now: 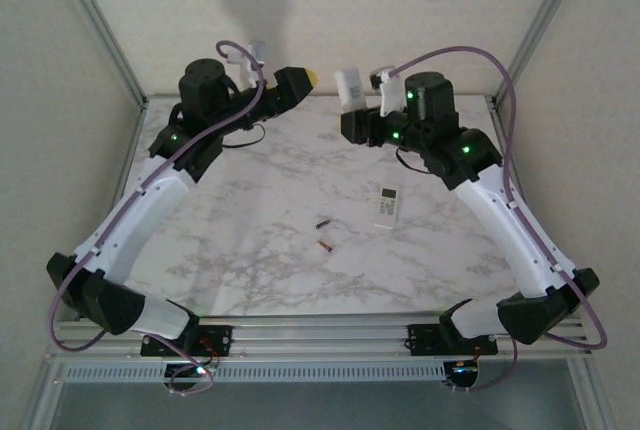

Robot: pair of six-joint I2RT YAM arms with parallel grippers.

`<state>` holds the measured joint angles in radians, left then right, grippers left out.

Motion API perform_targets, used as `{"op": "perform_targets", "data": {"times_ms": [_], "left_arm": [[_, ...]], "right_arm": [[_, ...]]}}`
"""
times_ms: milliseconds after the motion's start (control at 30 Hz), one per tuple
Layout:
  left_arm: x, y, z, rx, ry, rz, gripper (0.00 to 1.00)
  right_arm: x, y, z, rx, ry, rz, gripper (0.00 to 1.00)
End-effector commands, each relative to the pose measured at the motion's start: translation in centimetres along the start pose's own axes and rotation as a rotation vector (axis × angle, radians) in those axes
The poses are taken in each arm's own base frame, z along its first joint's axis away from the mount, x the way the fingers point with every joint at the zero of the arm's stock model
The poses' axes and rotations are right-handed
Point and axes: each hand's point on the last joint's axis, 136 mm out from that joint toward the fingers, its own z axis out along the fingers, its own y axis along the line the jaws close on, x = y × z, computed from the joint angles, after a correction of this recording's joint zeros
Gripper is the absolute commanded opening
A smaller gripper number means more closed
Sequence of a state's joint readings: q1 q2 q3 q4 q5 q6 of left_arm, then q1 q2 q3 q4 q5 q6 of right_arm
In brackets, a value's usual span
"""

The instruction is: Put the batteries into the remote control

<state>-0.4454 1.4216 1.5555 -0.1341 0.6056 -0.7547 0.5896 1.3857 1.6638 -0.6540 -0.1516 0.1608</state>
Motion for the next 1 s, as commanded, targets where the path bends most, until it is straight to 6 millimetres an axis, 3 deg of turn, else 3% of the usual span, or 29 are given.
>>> {"op": "perform_targets", "data": {"times_ms": [0,167,233,300,433,533,667,733,833,967], "left_arm": [[2.8,0.1,1.5,0.04,0.077,-0.04,0.86],[5.7,1.1,4.0,0.035,0.137,-0.084,0.74],[6.3,1.7,4.5,0.035,0.144,-0.104,0.6],[6.7,1.6,4.7,0.045,0.152,-0.106,0.41],[7.0,1.2,4.6,0.058,0.154,-0.1,0.23],[6.7,0.9,4.3,0.066,0.139,-0.064,0.16],[5.7,2.0,4.1,-0.011,0.099,0.067,0.07],[4.9,2.0,3.8,-0.015,0.065,0.107,0.04],[3.6,1.0,3.3,0.035,0.002,0.138,0.02],[2.8,-0.2,2.8,0.1,-0.066,0.141,0.0]], "right_arm": [[2.5,-1.3,0.2,0.129,0.148,-0.242,0.44],[2.6,0.9,0.8,0.07,0.152,-0.278,0.43],[2.7,1.6,1.0,0.046,0.15,-0.275,0.44],[3.0,2.0,1.2,0.029,0.161,-0.273,0.43],[3.5,2.6,1.4,-0.005,0.167,-0.252,0.45],[3.0,3.0,1.0,-0.021,0.144,-0.194,0.58],[-0.7,3.8,-1.4,-0.078,0.043,0.088,0.94],[-2.2,2.9,-2.4,-0.101,-0.008,0.298,0.97],[-1.8,0.5,-3.1,-0.069,-0.053,0.606,0.97],[-1.2,0.8,-3.3,-0.195,-0.146,0.844,0.99]]}}
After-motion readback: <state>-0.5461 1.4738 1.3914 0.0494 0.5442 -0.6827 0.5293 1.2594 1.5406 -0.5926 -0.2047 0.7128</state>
